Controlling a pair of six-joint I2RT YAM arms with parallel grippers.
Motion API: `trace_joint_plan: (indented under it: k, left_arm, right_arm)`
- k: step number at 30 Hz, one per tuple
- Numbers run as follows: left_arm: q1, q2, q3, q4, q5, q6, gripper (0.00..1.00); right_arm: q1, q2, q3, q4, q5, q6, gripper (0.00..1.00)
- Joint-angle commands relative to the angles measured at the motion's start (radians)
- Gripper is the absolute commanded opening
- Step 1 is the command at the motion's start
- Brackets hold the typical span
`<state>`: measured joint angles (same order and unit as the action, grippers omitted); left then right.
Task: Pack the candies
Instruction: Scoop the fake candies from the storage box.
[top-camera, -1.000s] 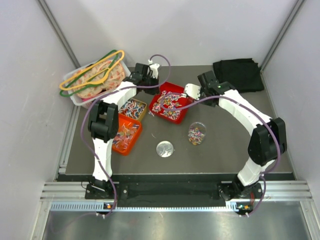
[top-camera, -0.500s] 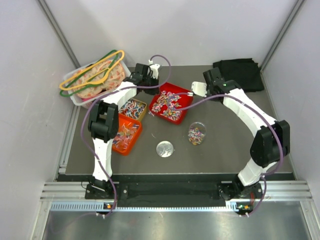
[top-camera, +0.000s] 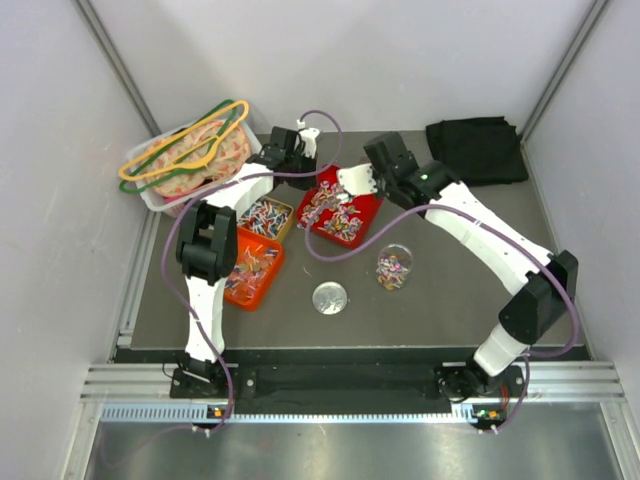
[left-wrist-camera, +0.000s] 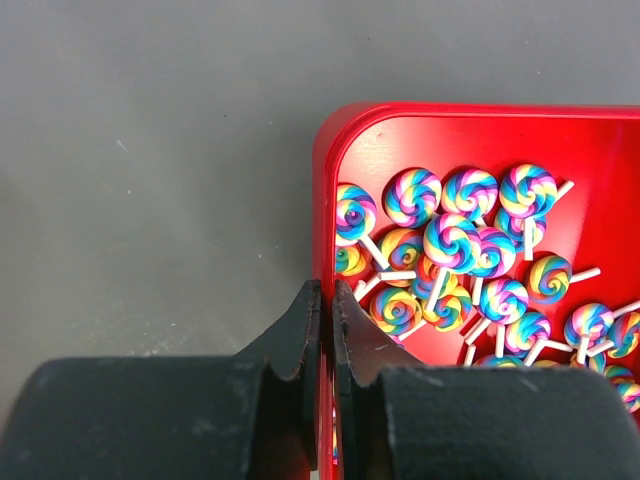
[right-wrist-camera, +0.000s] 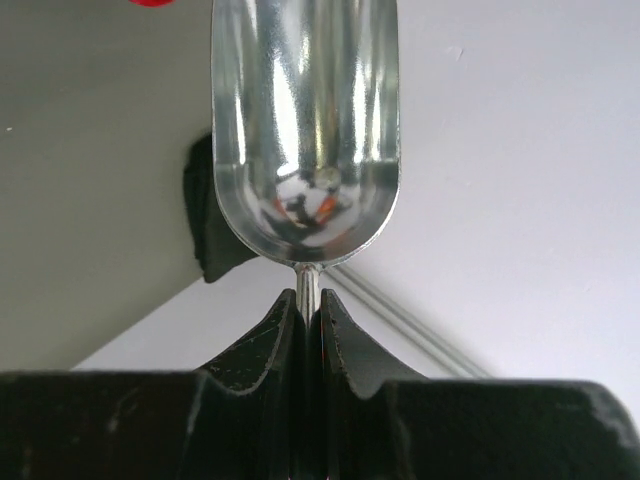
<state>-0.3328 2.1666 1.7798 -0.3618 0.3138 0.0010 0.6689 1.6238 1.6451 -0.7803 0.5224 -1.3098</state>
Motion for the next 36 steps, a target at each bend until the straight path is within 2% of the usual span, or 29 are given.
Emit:
trace_joint_plan:
  k: [1,12,22,31,36]
  left_arm:
    - [-0.002,-0.067,0.023,0.057,0.021,-0.029,0.00]
    - [-0.014,-0.099,0.018,0.057,0.005,-0.036,0.00]
    - [-0.015,-0.128,-0.014,0.069,-0.041,-0.035,0.00]
    - [-0.015,-0.142,-0.033,0.087,-0.013,-0.022,0.00]
    - [-0.015,-0.148,-0.040,0.093,0.002,-0.022,0.00]
  right_arm:
    - [0.060,0.059,0.025,0.021,0.085,-0.092,0.00]
    - [0.095,0.234,0.044,0.093,0.194,-0.224,0.00]
    - [0.101,0.369,0.033,0.249,0.330,-0.356,0.00]
    - [0.103,0.442,0.097,0.182,0.255,-0.302,0.00]
    - [0.104,0.484,0.179,0.090,0.193,-0.210,0.00]
